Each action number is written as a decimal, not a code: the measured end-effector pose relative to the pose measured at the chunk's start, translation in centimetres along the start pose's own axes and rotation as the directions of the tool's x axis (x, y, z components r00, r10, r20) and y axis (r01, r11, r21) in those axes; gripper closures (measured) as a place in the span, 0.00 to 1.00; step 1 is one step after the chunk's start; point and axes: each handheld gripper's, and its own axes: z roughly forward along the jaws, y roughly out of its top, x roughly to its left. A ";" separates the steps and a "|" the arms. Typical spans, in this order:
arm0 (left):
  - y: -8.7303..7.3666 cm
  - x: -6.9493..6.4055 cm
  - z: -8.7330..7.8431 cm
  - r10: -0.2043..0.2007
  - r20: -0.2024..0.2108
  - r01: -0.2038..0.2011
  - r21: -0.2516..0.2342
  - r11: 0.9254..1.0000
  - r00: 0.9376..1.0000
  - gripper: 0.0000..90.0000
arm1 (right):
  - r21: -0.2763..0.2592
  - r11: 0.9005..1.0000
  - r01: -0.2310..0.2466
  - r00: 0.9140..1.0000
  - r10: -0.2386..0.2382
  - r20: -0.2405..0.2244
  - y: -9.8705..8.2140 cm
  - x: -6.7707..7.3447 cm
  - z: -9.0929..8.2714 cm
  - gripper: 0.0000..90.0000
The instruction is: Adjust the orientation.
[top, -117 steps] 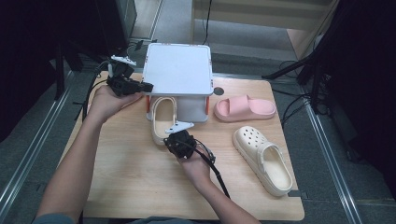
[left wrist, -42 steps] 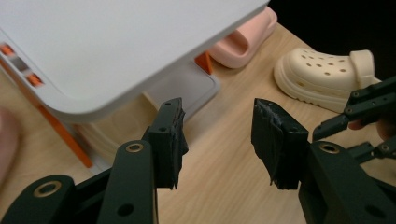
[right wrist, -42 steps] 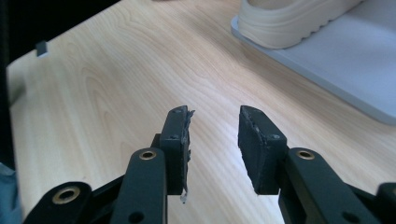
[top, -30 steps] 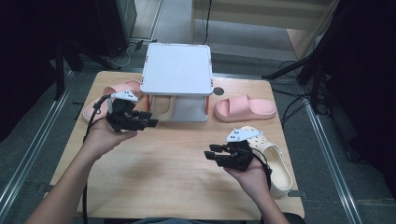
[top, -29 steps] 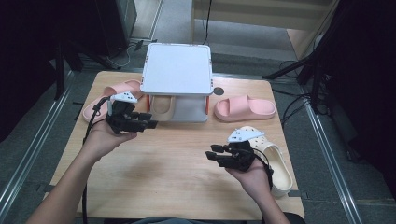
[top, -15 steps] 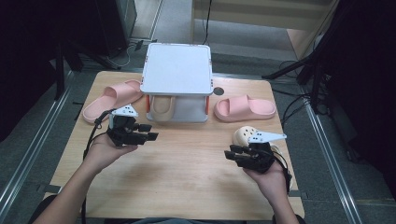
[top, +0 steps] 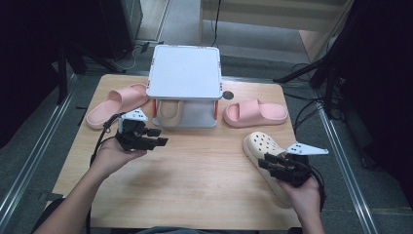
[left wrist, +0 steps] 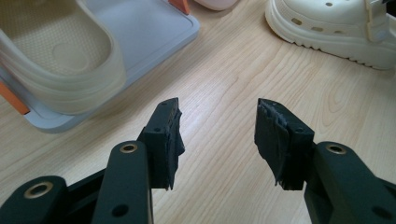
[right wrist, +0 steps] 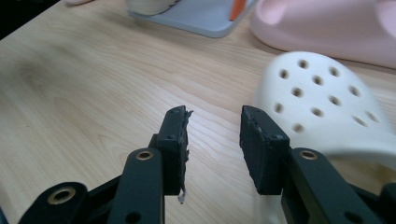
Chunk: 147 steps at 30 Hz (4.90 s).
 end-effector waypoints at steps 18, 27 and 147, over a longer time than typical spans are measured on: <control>1.1 0.0 1.6 0.021 0.038 -0.021 0.016 1.000 0.999 0.56 | -0.006 0.994 -0.108 0.988 0.108 0.108 -2.4 -2.1 -1.8 0.60; 1.0 -0.1 1.6 0.024 0.035 -0.024 0.014 1.000 0.999 0.57 | 0.062 0.992 -0.107 0.990 0.101 0.096 -2.0 -2.8 1.1 0.70; -3.2 -0.8 6.9 -0.038 -0.049 0.043 0.088 0.995 0.998 0.89 | 0.181 0.962 0.205 0.965 -0.168 -0.202 5.9 5.2 14.6 1.00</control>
